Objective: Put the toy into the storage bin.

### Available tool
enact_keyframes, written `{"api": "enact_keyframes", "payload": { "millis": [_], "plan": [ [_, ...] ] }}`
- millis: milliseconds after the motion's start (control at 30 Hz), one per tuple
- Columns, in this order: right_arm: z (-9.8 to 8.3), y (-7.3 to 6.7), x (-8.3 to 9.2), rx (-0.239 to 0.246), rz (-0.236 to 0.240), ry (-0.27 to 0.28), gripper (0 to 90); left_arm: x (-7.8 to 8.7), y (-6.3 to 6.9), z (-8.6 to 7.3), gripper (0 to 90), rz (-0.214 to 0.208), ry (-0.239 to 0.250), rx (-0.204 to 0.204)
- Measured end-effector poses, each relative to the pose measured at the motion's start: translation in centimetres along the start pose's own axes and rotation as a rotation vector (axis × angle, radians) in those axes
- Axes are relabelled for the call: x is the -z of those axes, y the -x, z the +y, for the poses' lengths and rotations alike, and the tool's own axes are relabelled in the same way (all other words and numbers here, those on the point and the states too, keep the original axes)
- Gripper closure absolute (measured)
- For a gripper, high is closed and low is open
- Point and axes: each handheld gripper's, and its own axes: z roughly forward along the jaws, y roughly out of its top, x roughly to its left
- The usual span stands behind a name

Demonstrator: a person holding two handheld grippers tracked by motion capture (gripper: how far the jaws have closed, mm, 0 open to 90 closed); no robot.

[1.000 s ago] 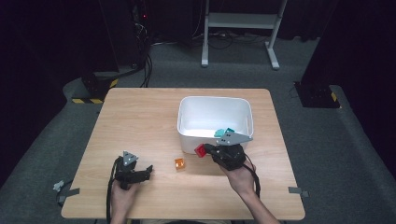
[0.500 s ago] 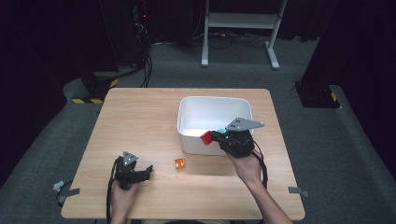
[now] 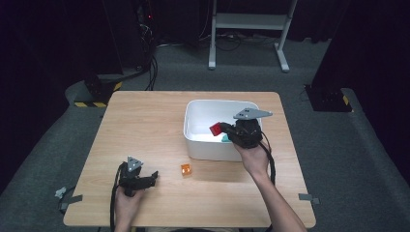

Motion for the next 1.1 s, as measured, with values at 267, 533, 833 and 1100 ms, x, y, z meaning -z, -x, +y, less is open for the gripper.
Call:
{"api": "enact_keyframes", "payload": {
  "millis": [267, 533, 833, 1100],
  "plan": [
    [-0.1, 1.1, -1.3, -0.034, -0.028, -0.025, 87.6, 0.0, 0.0, 0.0, 15.5, 0.0, 0.0, 0.0],
    [-0.3, 2.0, -2.3, -0.054, -0.046, -0.06, 86.1, 0.0, 0.0, 0.0, 15.5, 0.0, 0.0, 0.0],
    [-0.6, 1.9, -2.1, -0.088, -0.024, -0.028, 62.3, 0.0, 0.0, 0.0, 15.4, 0.0, 0.0, 0.0],
    [-1.1, 1.5, -1.8, -0.084, -0.012, 0.004, 52.0, 0.0, 0.0, 0.0, 15.4, -0.001, 0.0, 0.001]
  ]
}}
